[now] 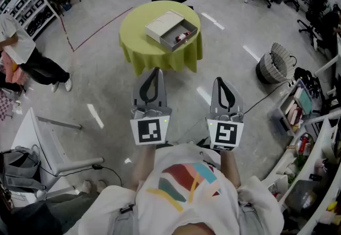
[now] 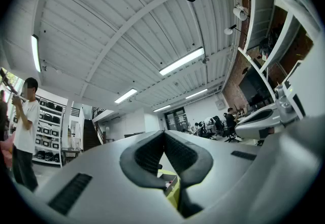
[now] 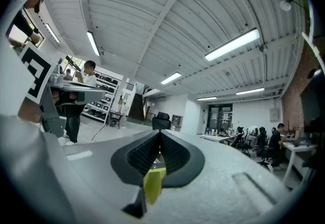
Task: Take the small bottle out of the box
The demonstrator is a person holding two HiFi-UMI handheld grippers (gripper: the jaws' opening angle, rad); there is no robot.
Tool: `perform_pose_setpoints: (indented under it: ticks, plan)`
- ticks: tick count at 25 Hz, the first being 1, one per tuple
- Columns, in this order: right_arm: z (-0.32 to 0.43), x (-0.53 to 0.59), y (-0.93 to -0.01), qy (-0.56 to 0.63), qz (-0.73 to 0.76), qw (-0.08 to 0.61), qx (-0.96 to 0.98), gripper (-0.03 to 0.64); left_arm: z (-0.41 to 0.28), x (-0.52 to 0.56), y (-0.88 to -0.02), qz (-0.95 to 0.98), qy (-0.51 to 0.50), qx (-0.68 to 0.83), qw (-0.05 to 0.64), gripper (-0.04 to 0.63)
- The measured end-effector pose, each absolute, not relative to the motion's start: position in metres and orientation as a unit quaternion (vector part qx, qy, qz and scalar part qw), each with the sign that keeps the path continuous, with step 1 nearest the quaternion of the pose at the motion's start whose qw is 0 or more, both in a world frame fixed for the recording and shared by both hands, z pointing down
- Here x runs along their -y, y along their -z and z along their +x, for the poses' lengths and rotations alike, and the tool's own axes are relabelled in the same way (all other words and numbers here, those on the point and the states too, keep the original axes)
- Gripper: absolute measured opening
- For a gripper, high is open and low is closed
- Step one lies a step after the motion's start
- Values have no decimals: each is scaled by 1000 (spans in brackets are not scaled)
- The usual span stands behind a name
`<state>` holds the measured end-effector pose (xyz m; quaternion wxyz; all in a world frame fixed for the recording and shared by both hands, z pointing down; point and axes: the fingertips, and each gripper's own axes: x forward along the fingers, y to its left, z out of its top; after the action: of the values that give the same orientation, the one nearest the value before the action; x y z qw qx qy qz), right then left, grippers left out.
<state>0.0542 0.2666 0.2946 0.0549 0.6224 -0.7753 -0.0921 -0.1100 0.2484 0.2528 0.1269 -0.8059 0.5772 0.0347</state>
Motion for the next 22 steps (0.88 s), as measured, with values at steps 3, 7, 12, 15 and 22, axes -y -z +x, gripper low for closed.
perform_pose_setpoints:
  ticks: [3, 7, 12, 15, 22]
  plan:
    - [46, -262, -296, 101, 613, 60, 782, 3, -114, -242, -254, -805, -34, -579, 125, 15]
    - [42, -259, -297, 94, 615, 58, 781, 3, -115, -238, -256, -806, -29, -577, 126, 15]
    - [47, -255, -296, 92, 616, 63, 780, 3, -116, -230, -260, -806, -22, -581, 111, 15]
    - [53, -250, -299, 86, 609, 57, 786, 3, -114, -225, -261, -803, -18, -585, 111, 15]
    - [65, -240, -314, 90, 587, 54, 803, 5, -112, -225, -270, -789, -6, -603, 118, 15]
